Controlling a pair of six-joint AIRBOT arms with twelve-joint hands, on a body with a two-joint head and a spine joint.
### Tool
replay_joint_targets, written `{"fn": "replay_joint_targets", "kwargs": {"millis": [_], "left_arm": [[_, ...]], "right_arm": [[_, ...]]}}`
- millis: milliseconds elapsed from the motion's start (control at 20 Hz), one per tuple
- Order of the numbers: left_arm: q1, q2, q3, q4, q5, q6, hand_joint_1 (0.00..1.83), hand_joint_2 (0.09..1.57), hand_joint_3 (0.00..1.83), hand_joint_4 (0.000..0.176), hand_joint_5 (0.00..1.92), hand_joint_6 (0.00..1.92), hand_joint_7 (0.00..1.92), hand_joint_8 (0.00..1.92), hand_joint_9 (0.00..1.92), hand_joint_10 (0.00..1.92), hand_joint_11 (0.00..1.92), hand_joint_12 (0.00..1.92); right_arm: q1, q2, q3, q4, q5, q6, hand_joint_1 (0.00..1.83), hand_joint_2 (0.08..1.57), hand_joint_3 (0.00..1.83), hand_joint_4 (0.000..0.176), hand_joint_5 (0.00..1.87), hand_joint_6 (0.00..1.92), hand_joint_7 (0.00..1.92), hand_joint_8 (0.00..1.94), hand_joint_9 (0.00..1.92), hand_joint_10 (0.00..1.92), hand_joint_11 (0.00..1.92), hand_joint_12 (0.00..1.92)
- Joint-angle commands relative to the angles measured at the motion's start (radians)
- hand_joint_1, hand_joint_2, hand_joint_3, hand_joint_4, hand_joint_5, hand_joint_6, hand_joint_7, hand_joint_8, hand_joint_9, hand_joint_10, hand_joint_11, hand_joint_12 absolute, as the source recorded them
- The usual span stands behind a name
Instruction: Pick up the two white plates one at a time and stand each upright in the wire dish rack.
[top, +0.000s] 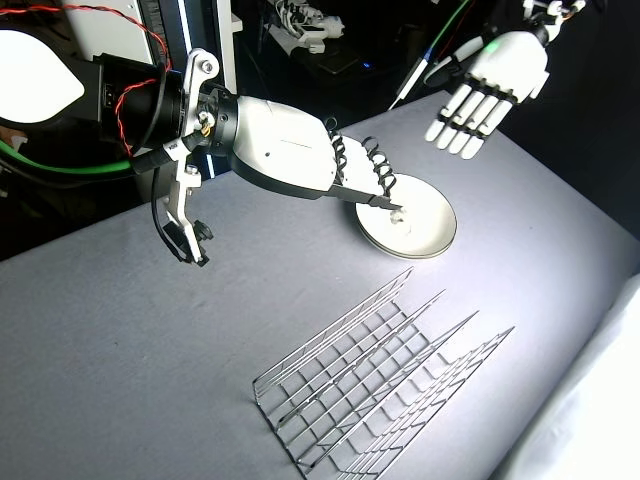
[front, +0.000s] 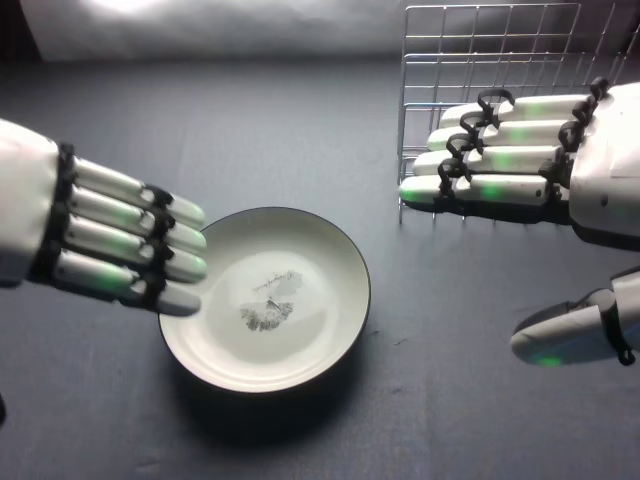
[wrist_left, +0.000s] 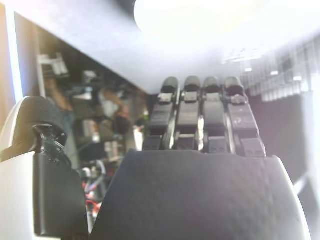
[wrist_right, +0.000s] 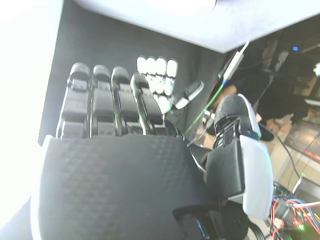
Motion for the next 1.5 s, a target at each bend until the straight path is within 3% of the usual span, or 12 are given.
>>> {"fn": "replay_joint_targets", "kwargs": {"millis": [0,300,700,1000,1150,1250,1350,1450], "left_arm": [[0.007,-0.005,0.004,-0.067,-0.016,0.002,0.00,1.05,0.00,0.000,0.01,0.00,0.00,0.00,0.00,0.00,0.00,0.00],[0.151,-0.122,0.089,-0.070,0.034,0.071,0.00,1.06,0.01,0.000,0.00,0.00,0.00,0.00,0.00,0.00,0.00,0.00],[0.195,-0.208,0.168,-0.078,0.075,0.103,0.00,1.03,0.00,0.000,0.00,0.00,0.00,0.00,0.00,0.00,0.00,0.00],[0.223,-0.221,0.188,-0.083,0.100,0.135,0.00,1.04,0.00,0.000,0.03,0.01,0.02,0.01,0.00,0.00,0.00,0.00],[0.226,-0.240,0.223,-0.087,0.100,0.141,0.00,1.05,0.00,0.000,0.00,0.00,0.00,0.00,0.00,0.00,0.00,0.00],[0.239,-0.251,0.249,-0.087,0.101,0.147,0.00,1.05,0.00,0.000,0.01,0.00,0.00,0.00,0.00,0.00,0.00,0.00],[0.257,-0.257,0.261,-0.088,0.102,0.161,0.00,1.04,0.00,0.000,0.02,0.01,0.02,0.01,0.00,0.00,0.00,0.00],[0.275,-0.268,0.264,-0.089,0.101,0.180,0.00,1.06,0.01,0.000,0.01,0.00,0.01,0.00,0.00,0.00,0.00,0.00]], "right_arm": [[0.009,0.004,0.001,0.032,0.087,0.002,0.00,1.13,0.01,0.000,0.00,0.00,0.00,0.00,0.00,0.00,0.00,0.00],[0.006,0.004,0.001,0.032,0.084,0.001,0.00,1.16,0.02,0.000,0.00,0.00,0.00,0.00,0.00,0.00,0.00,0.00],[-0.001,0.002,0.006,0.032,0.072,-0.007,0.00,1.17,0.02,0.000,0.00,0.00,0.00,0.00,0.00,0.00,0.00,0.00],[-0.085,-0.064,0.093,0.032,0.321,-0.055,0.00,1.17,0.01,0.000,0.00,0.00,0.00,0.00,0.00,0.00,0.00,0.00],[-0.155,-0.084,0.113,0.101,0.431,-0.071,0.00,1.17,0.01,0.000,0.00,0.00,0.00,0.00,0.00,0.00,0.00,0.00],[-0.183,-0.115,0.135,0.108,0.496,-0.071,0.08,1.17,0.01,0.000,0.00,0.00,0.00,0.00,0.00,0.00,0.00,0.00],[-0.186,-0.131,0.145,0.108,0.500,-0.076,0.29,1.17,0.00,0.000,0.00,0.00,0.00,0.00,0.00,0.00,0.00,0.00],[-0.190,-0.130,0.145,0.108,0.481,-0.076,0.70,1.13,0.00,0.000,0.00,0.00,0.00,0.00,0.00,0.00,0.00,0.00]]}}
